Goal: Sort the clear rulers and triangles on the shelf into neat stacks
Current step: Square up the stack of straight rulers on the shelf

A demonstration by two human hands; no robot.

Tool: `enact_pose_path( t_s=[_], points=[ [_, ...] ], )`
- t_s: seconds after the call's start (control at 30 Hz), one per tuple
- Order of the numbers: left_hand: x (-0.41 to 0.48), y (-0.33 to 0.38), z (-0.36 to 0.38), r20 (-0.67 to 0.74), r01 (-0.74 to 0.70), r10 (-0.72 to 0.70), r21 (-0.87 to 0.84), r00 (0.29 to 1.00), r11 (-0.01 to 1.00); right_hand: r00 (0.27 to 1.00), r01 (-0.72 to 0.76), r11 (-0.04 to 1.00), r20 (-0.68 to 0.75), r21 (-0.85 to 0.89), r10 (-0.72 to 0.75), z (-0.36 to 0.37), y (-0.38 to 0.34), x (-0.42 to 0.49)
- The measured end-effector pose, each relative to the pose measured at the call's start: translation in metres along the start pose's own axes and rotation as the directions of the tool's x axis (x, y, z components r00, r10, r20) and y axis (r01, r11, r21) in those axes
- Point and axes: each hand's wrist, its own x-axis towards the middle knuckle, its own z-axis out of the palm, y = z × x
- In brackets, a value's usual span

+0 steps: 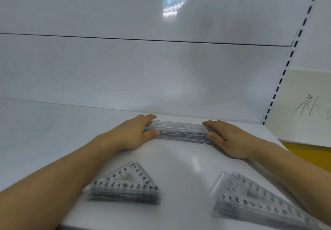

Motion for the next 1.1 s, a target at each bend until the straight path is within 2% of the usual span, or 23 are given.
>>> enact_pose_path(
  t_s=[0.3,0.5,0.67,0.83,0.97,1.1],
  points=[
    [-0.004,0.0,-0.009,-0.033,0.024,-0.024,0.013,0.999,1.0,0.998,-0.005,1.0,-0.055,0.022,0.006,0.004,0.011,0.001],
    [-0.003,0.005,-0.003,-0.021,-0.044,0.045,0.036,0.999,0.998,0.997,0.011,0.999,-0.074,0.034,-0.008,0.009,0.007,0.003],
    [-0.003,-0.004,-0.008,0.003,-0.015,0.016,-0.113,1.0,0.993,0.996,0.014,0.998,-0.084,0.058,-0.009,0.006,0.009,0.002],
    [0.002,-0.008,-0.005,0.005,-0.033,0.034,-0.093,0.999,0.995,0.998,-0.012,0.995,-0.062,0.103,0.018,0.004,0.009,0.004],
    [0.005,-0.008,-0.006,-0.042,-0.055,0.049,-0.16,0.998,0.986,0.998,-0.028,0.992,-0.055,0.127,0.035,0.002,0.009,0.003],
    [0.004,-0.011,-0.005,-0.066,-0.002,-0.015,-0.256,0.998,0.967,0.999,-0.052,0.993,-0.008,0.108,0.054,0.0,0.011,0.003]
  ],
)
